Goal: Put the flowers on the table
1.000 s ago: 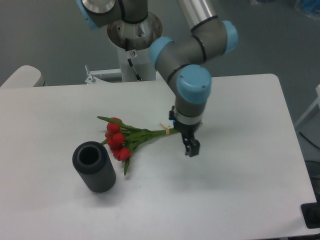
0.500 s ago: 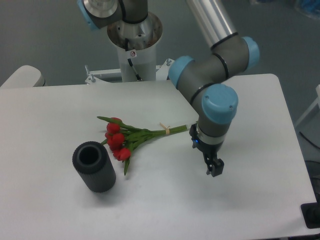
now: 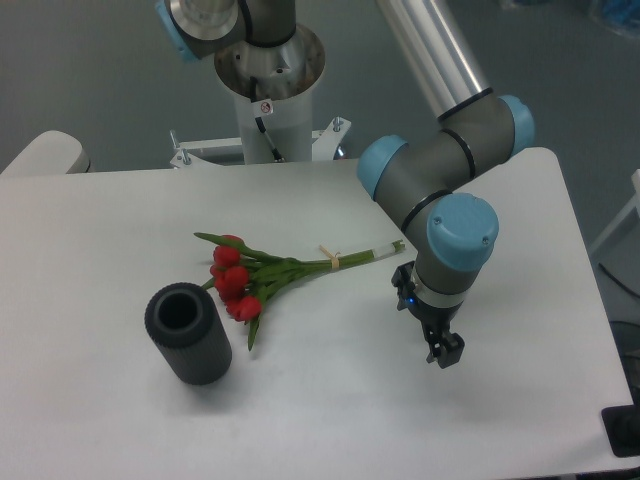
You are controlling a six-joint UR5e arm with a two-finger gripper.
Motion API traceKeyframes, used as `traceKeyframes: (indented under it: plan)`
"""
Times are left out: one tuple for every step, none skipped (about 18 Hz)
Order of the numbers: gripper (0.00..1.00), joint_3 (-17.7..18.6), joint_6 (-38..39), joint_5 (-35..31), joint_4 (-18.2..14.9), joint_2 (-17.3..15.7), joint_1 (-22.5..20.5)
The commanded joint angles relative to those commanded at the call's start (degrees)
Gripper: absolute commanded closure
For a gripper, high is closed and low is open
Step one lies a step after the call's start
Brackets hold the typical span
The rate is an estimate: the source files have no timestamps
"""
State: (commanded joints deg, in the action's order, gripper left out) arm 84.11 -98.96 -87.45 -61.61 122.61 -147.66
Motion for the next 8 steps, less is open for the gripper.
traceKeyframes:
  plan:
    - [0.0,0.0,0.0,0.0,0.0,0.0,0.0]
    - [0.0,0.0,0.0,-0.1,0.1,0.1,0.1]
    - [0.0,0.0,-0.2,-0.1,0.1,0.1,-0.1]
    - [0.0,0.1,-0.1,-0.1,0.1,0.1,-0.2]
    - [0.0,0.1,-0.2,-0.2,0.2,0.2,-0.2]
    - [0.0,0.0,-0.5,-0.3,0.2,0.3,-0.2]
    - [0.0,0.1,-0.6,-0.3,0.2,0.3,-0.2]
    - [0.0,0.1,-0.4,-0.4,0.1,0.3,-0.2]
